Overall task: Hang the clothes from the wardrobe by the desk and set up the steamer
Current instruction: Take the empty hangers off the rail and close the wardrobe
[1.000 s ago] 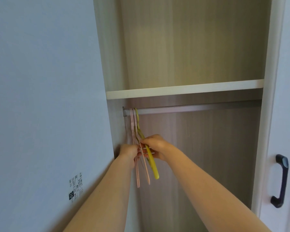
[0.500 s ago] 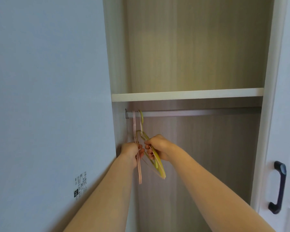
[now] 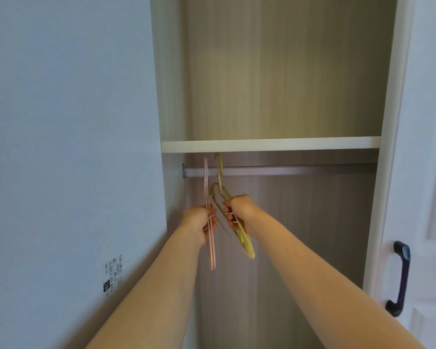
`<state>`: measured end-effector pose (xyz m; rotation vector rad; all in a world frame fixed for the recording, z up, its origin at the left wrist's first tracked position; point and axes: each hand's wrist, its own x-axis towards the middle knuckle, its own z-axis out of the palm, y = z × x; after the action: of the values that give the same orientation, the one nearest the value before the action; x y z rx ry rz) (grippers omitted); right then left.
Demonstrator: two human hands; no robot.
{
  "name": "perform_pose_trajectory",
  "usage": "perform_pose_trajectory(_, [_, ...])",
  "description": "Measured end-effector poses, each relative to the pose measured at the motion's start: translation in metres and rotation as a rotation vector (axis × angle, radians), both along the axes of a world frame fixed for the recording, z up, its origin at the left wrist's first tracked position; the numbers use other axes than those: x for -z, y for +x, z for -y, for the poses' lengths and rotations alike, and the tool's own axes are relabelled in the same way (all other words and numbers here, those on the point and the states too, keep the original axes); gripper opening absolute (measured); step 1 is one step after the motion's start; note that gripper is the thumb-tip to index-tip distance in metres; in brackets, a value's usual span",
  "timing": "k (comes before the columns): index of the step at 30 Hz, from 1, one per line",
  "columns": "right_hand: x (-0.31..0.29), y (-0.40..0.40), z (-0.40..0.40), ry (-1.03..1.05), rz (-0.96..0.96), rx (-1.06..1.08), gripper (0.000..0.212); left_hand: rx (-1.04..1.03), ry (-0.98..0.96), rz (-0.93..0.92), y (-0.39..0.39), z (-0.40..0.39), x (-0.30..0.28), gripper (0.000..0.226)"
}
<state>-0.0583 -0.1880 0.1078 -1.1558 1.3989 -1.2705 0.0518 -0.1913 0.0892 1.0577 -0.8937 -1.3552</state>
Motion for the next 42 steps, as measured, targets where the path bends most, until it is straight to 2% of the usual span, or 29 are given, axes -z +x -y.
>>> perform_pose_trajectory(11, [0.025, -0.024, -0.037, -0.135, 0.06, 0.057, 0.014, 0.045, -0.016, 0.012, -0.023, -0.035, 0.009, 0.013])
perform_pose_trajectory(20, [0.075, -0.037, -0.114, -0.024, 0.07, -0.017, 0.017, 0.156, 0.023, -0.024, -0.036, -0.101, 0.064, 0.016])
perform_pose_trajectory(27, [0.122, -0.036, -0.173, 0.049, -0.04, -0.051, 0.021, 0.274, 0.207, -0.062, -0.044, -0.147, 0.123, 0.012])
perform_pose_trajectory(32, [0.152, -0.041, -0.207, 0.107, -0.196, -0.092, 0.025, 0.222, 0.355, -0.14, -0.04, -0.171, 0.165, 0.015])
perform_pose_trajectory(37, [0.171, -0.048, -0.247, 0.125, -0.148, -0.229, 0.026, 0.307, 0.404, -0.23, -0.03, -0.193, 0.184, 0.035])
perform_pose_trajectory(42, [0.191, -0.054, -0.276, 0.159, -0.113, -0.347, 0.023, 0.344, 0.407, -0.309, -0.022, -0.215, 0.195, 0.02])
